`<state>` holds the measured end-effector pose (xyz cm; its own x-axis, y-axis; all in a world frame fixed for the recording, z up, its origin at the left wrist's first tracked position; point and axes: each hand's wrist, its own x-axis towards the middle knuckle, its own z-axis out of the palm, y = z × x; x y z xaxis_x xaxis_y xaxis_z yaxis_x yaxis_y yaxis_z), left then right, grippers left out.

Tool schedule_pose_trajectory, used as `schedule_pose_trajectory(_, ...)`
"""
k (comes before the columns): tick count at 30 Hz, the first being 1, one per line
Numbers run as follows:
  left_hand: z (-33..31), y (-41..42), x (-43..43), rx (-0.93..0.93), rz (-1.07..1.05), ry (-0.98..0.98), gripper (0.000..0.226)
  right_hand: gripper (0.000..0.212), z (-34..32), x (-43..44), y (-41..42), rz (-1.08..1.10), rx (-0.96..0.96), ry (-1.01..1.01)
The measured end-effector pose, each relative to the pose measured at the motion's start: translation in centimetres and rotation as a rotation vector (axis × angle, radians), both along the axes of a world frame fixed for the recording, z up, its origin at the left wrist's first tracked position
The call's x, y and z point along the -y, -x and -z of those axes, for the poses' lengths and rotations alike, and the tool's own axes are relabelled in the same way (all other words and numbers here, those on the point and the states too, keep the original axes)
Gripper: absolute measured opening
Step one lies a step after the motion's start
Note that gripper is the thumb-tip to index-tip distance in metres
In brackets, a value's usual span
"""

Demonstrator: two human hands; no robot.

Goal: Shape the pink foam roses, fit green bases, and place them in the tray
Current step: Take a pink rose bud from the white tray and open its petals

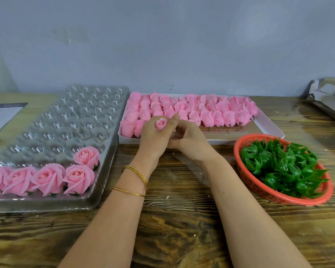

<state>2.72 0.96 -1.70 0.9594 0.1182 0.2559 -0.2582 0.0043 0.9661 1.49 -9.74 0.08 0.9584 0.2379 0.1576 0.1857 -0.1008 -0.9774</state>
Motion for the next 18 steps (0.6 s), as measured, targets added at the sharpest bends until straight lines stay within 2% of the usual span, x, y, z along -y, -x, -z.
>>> schedule_pose_trajectory(3,-0.15,0.12,-0.22,0.001,0.010,-0.038,0.031,0.027,0.19,0.44,-0.12,-0.056,-0.033,0.027)
schedule_pose_trajectory(6,-0.36,0.35,-0.33,0.016,0.046,-0.058,0.034,0.029,0.35,0.73,-0.22,-0.102,-0.043,0.037)
schedule_pose_trajectory(9,-0.43,0.38,-0.34,0.029,0.053,-0.078,0.037,0.016,0.39,0.73,-0.35,-0.110,-0.039,0.040)
schedule_pose_trajectory(18,-0.48,0.23,0.05,-0.054,0.032,0.037,0.045,0.040,0.02,0.21,-0.18,-0.023,-0.010,0.042)
